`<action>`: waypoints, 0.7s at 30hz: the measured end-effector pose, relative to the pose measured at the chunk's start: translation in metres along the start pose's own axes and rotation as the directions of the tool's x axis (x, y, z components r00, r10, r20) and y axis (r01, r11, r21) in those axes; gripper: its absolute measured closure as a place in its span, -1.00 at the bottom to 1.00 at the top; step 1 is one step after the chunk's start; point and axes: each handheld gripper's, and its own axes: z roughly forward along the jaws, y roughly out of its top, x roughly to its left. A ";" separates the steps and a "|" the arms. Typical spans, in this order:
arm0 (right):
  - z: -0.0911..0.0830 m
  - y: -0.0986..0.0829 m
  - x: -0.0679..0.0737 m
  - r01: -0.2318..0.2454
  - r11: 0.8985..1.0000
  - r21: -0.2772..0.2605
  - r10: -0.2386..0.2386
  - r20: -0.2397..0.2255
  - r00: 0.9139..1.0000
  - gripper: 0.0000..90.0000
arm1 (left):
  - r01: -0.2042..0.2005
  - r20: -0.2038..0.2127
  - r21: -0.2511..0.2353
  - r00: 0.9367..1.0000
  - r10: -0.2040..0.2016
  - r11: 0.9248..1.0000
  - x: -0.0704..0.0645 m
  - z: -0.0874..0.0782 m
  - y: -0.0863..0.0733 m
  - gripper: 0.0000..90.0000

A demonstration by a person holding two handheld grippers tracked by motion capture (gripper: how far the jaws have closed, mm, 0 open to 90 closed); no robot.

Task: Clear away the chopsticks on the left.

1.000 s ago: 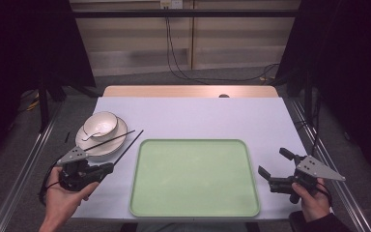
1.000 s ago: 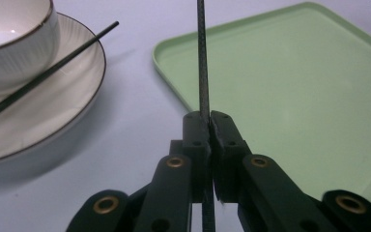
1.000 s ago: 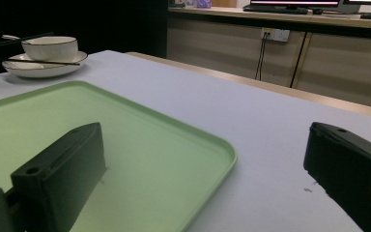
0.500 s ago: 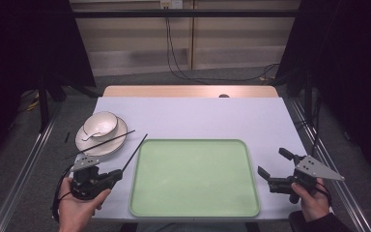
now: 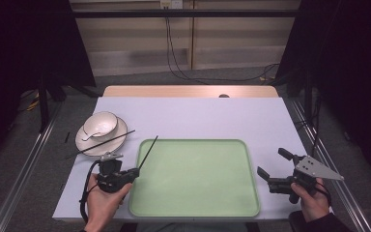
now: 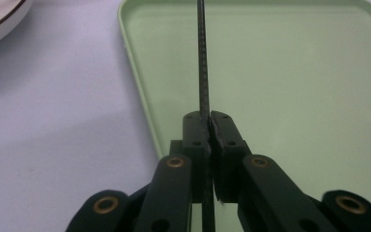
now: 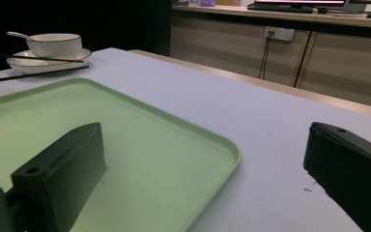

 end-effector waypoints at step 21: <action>-0.001 0.000 0.001 -0.006 1.000 -0.002 0.006 -0.006 1.000 -0.98 | 0.087 -0.036 0.046 0.996 -0.085 0.995 -0.006 0.021 -0.008 0.91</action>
